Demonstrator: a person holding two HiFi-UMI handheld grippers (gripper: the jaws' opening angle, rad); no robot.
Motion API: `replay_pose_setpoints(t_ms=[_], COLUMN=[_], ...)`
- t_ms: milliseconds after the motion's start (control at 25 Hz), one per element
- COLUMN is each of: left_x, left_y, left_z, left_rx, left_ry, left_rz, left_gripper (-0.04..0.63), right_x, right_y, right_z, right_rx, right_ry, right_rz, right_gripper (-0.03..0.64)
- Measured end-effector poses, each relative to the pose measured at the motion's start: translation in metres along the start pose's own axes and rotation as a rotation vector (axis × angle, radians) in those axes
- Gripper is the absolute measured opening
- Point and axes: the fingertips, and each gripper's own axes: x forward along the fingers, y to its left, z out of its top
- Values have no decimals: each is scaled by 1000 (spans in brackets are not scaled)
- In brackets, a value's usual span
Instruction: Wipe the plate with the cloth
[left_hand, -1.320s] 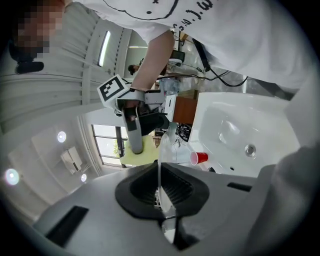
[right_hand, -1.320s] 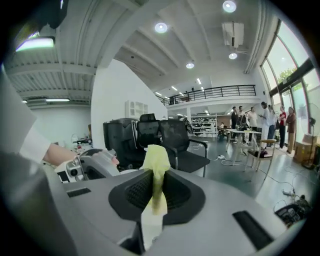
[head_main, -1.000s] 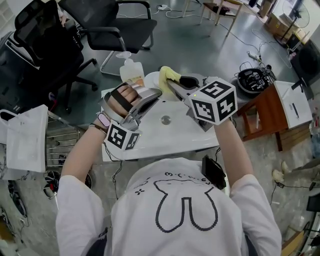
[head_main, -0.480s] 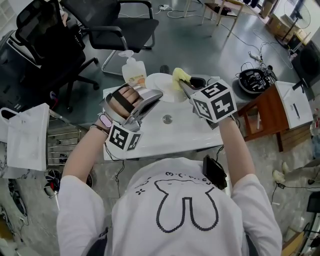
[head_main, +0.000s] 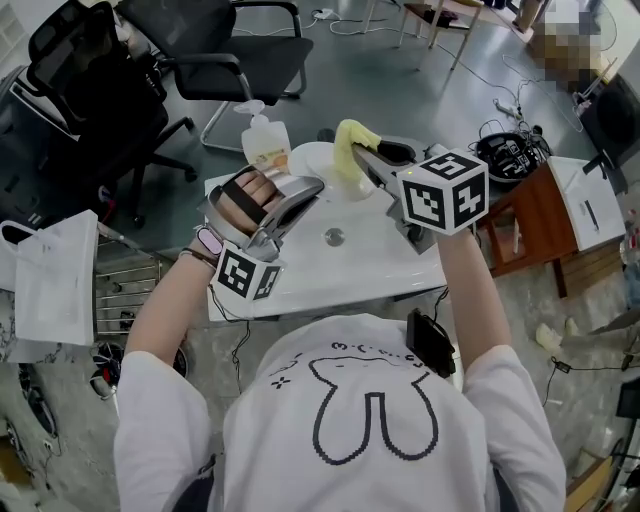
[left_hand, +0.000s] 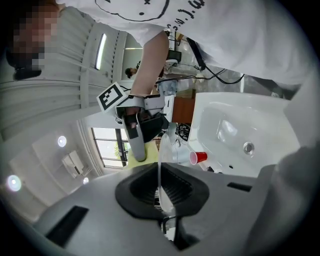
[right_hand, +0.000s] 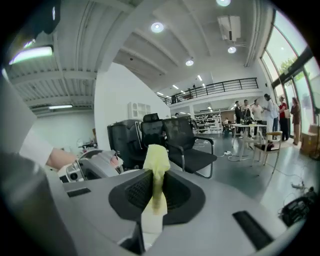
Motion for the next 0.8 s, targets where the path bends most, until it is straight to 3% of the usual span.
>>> replay_pose_setpoints(t_ms=[120,360,560,800], left_x=[0,-3,-4,-9], left_y=[1,0,-1,0], left_z=[1,6,3,1], left_rx=[9,31,45,43], left_ry=[-7,-31,-34,-22], left_rz=[2,-7,-23,-10], left_gripper=[18,18,18,18], right_x=[10,37,54,54], right_y=[12,33,28,-4], right_z=[6,-2,-11,-26], right_rx=[41,-12,-91,-105], right_ry=[-15,62,134,209], right_rz=[58,97,57,-31], right_gripper=[51,51,51,51])
